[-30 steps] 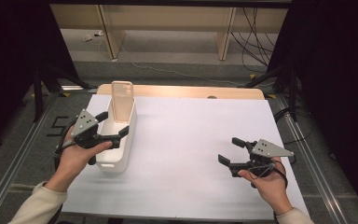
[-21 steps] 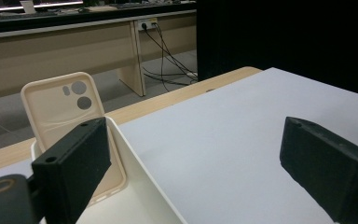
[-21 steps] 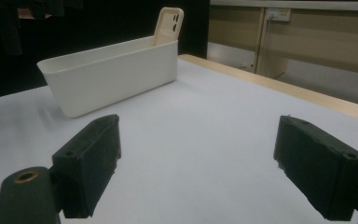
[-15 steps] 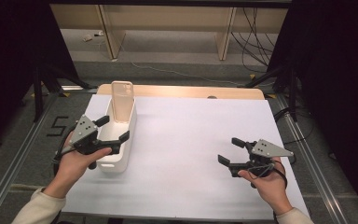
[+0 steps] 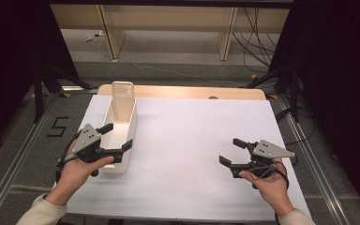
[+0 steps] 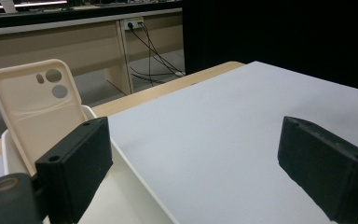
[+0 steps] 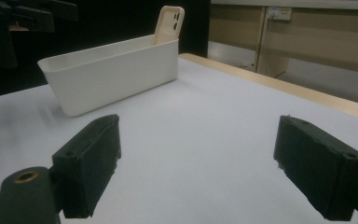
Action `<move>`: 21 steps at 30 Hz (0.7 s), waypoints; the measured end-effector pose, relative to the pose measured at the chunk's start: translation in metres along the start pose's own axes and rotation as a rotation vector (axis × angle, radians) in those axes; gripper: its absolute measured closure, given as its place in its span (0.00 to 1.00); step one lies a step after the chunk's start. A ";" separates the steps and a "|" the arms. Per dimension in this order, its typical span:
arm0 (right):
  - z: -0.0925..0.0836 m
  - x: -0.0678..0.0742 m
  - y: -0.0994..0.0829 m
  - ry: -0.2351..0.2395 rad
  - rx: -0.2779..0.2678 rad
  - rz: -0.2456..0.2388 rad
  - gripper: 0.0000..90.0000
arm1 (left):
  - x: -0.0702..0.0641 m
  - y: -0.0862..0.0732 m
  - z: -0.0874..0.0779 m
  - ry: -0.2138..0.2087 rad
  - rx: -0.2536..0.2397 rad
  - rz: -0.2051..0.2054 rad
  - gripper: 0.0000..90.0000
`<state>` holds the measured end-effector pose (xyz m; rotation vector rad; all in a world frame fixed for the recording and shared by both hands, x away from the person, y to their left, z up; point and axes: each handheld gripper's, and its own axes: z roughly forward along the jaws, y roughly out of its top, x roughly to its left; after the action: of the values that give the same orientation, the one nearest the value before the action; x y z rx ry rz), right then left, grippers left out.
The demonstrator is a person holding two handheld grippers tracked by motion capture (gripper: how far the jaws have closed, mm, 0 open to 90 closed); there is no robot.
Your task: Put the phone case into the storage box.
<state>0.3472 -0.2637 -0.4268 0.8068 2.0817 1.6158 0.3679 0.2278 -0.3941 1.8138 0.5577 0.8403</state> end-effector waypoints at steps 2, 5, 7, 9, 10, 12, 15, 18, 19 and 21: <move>-0.001 0.001 0.000 0.003 0.010 0.013 0.18 | -0.002 -0.001 -0.001 0.000 0.001 0.001 0.11; -0.001 0.001 0.000 0.004 0.016 0.023 0.18 | -0.003 -0.003 -0.001 -0.003 0.000 -0.001 0.11; -0.001 0.001 0.000 0.005 0.018 0.023 0.18 | -0.005 -0.004 -0.001 -0.005 -0.002 0.001 0.11; 0.000 0.001 0.000 0.013 0.010 0.024 0.18 | -0.006 -0.005 -0.001 -0.002 0.000 -0.003 0.12; 0.001 -0.001 0.000 0.009 -0.005 0.001 0.18 | -0.006 -0.005 -0.001 -0.005 -0.001 -0.004 0.12; 0.001 -0.001 0.000 0.009 -0.004 0.001 0.18 | -0.007 -0.005 -0.001 -0.007 0.000 -0.003 0.12; -0.002 0.001 0.000 0.005 0.024 0.022 0.18 | -0.007 -0.005 -0.001 -0.009 -0.006 -0.007 0.12; -0.001 0.000 0.000 0.005 0.018 0.020 0.18 | -0.007 -0.004 -0.002 -0.009 -0.010 -0.011 0.12; -0.002 0.000 0.000 0.009 0.028 0.020 0.18 | -0.007 -0.004 -0.002 -0.007 -0.014 -0.015 0.12; -0.001 0.001 -0.001 0.005 0.017 0.021 0.18 | -0.008 -0.004 -0.002 -0.004 -0.019 -0.020 0.12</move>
<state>0.3457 -0.2645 -0.4269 0.8345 2.1000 1.6144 0.3609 0.2251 -0.3993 1.7896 0.5623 0.8252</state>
